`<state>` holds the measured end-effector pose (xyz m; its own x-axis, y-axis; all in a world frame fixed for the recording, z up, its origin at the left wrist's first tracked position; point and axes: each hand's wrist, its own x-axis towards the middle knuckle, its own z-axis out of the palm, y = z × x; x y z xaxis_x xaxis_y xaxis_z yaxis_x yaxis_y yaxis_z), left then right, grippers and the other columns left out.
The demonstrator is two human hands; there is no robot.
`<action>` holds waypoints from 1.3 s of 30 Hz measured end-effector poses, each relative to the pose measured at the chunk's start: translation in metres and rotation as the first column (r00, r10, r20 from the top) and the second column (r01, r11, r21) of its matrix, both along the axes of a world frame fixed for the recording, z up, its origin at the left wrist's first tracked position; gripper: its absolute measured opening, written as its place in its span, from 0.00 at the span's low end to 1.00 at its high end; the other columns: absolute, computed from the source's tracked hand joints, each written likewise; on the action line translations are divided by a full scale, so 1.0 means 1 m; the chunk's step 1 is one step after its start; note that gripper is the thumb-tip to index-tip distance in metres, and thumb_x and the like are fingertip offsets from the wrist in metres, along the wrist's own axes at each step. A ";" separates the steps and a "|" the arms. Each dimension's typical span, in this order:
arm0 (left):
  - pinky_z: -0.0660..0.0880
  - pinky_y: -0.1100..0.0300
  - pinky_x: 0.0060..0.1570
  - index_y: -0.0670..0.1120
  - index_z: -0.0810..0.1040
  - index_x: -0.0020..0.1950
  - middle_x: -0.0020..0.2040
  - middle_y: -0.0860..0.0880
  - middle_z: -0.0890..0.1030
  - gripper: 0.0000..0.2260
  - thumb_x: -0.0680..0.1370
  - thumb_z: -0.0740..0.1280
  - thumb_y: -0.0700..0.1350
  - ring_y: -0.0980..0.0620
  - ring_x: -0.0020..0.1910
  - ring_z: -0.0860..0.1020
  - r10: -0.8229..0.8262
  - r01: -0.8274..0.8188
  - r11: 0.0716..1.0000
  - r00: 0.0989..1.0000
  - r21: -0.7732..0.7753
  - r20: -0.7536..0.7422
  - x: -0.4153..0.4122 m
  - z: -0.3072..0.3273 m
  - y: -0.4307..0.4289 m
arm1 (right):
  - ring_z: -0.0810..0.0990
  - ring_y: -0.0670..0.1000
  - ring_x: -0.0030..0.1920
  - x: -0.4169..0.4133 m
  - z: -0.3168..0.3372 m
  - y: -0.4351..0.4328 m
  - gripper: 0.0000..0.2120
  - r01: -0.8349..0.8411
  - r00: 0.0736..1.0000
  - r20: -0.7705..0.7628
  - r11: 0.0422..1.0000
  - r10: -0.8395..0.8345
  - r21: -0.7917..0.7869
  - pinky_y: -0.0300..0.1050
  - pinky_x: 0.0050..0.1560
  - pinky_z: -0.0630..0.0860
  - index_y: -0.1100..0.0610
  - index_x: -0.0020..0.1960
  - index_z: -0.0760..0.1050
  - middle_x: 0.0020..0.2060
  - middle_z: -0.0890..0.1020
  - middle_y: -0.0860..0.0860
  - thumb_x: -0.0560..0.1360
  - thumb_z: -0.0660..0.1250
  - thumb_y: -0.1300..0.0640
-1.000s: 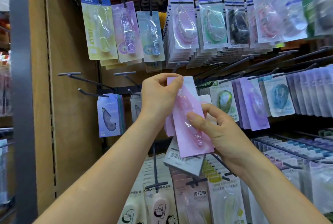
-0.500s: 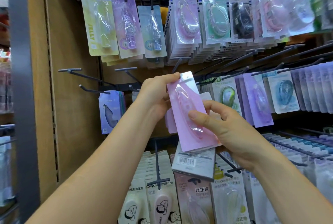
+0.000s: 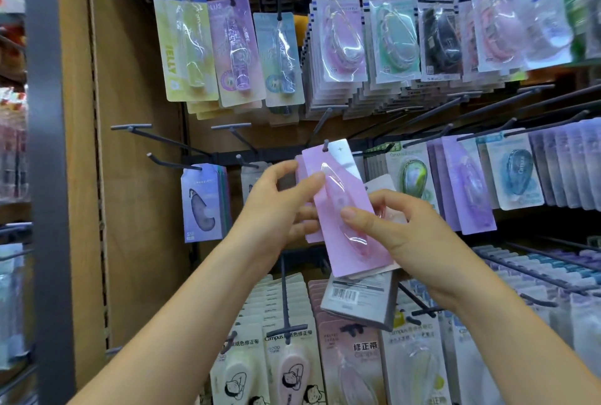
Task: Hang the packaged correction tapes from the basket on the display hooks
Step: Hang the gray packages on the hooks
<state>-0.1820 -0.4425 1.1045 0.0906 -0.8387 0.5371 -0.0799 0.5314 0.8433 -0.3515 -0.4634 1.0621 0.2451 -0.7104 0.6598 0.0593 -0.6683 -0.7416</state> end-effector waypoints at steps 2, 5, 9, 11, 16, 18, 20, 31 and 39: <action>0.82 0.49 0.46 0.51 0.70 0.68 0.51 0.44 0.86 0.22 0.75 0.72 0.46 0.46 0.44 0.86 -0.045 0.045 0.999 0.995 0.004 0.091 0.000 -0.007 0.005 | 0.86 0.48 0.45 0.003 0.001 -0.001 0.14 0.000 1.000 0.000 1.000 0.000 -0.005 0.42 0.44 0.78 0.49 0.47 0.83 0.43 0.86 0.46 0.66 0.75 0.41; 0.82 0.45 0.49 0.49 0.73 0.67 0.52 0.45 0.85 0.23 0.74 0.74 0.44 0.44 0.45 0.86 0.016 -0.017 1.000 0.994 0.004 0.112 0.003 -0.004 0.001 | 0.85 0.46 0.43 0.007 0.004 -0.001 0.10 -0.008 1.000 -0.018 1.000 0.008 0.012 0.39 0.41 0.76 0.47 0.44 0.82 0.41 0.85 0.44 0.69 0.74 0.41; 0.83 0.47 0.49 0.48 0.77 0.64 0.55 0.47 0.84 0.19 0.74 0.74 0.46 0.46 0.47 0.85 0.110 -0.113 0.993 0.984 0.016 0.138 0.009 0.004 -0.017 | 0.81 0.44 0.33 -0.004 -0.002 -0.013 0.07 0.073 0.997 -0.002 0.990 -0.073 0.120 0.40 0.31 0.74 0.45 0.40 0.80 0.41 0.83 0.45 0.71 0.72 0.42; 0.83 0.48 0.49 0.50 0.77 0.62 0.57 0.48 0.83 0.18 0.74 0.74 0.46 0.48 0.50 0.84 0.183 -0.186 0.982 0.964 -0.001 0.192 0.011 0.006 -0.032 | 0.80 0.48 0.30 -0.015 -0.008 -0.021 0.05 0.088 0.992 0.071 0.972 -0.106 0.216 0.41 0.27 0.73 0.49 0.42 0.80 0.44 0.82 0.50 0.76 0.71 0.51; 0.82 0.51 0.51 0.48 0.74 0.65 0.60 0.49 0.79 0.18 0.77 0.72 0.46 0.49 0.57 0.80 0.277 -0.289 0.957 0.917 -0.001 0.288 0.015 0.001 -0.071 | 0.83 0.50 0.34 -0.032 -0.017 -0.026 0.08 0.085 0.978 0.165 0.971 -0.124 0.222 0.44 0.31 0.76 0.47 0.48 0.79 0.48 0.82 0.51 0.77 0.69 0.60; 0.78 0.55 0.51 0.45 0.75 0.65 0.58 0.49 0.79 0.17 0.78 0.70 0.46 0.49 0.57 0.78 0.344 -0.352 0.935 0.861 -0.050 0.375 0.016 -0.002 -0.085 | 0.85 0.54 0.44 -0.034 -0.019 -0.023 0.16 0.056 0.975 0.203 0.983 -0.092 0.175 0.51 0.40 0.81 0.36 0.55 0.77 0.53 0.84 0.52 0.76 0.71 0.58; 0.77 0.54 0.52 0.44 0.76 0.63 0.55 0.49 0.80 0.15 0.78 0.69 0.48 0.48 0.56 0.78 0.389 -0.392 0.916 0.815 -0.085 0.429 0.018 -0.004 -0.098 | 0.86 0.56 0.49 -0.034 -0.019 -0.018 0.26 0.047 0.969 0.233 0.989 -0.079 0.140 0.55 0.46 0.82 0.29 0.60 0.70 0.54 0.84 0.52 0.74 0.72 0.57; 0.78 0.61 0.34 0.43 0.76 0.56 0.42 0.50 0.80 0.22 0.78 0.64 0.62 0.53 0.42 0.80 0.307 -0.477 0.875 0.672 0.077 0.674 0.022 0.001 -0.095 | 0.86 0.51 0.40 -0.038 -0.021 -0.012 0.13 -0.094 0.940 0.340 0.982 0.033 0.162 0.41 0.30 0.78 0.51 0.59 0.80 0.48 0.87 0.54 0.75 0.69 0.60; 0.79 0.60 0.40 0.51 0.79 0.59 0.45 0.48 0.86 0.16 0.79 0.62 0.59 0.52 0.41 0.83 -0.060 0.003 0.994 0.855 0.111 0.516 -0.018 -0.026 0.028 | 0.85 0.49 0.40 -0.028 -0.021 0.006 0.23 -0.209 0.880 0.454 0.973 0.143 0.097 0.41 0.31 0.79 0.50 0.62 0.75 0.45 0.87 0.51 0.67 0.71 0.57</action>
<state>-0.1999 -0.4145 1.0786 -0.2037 -0.8891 0.4099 -0.5045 0.4542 0.7343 -0.3790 -0.4577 1.0409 0.0817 -0.7749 0.6268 0.5086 -0.5084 -0.6949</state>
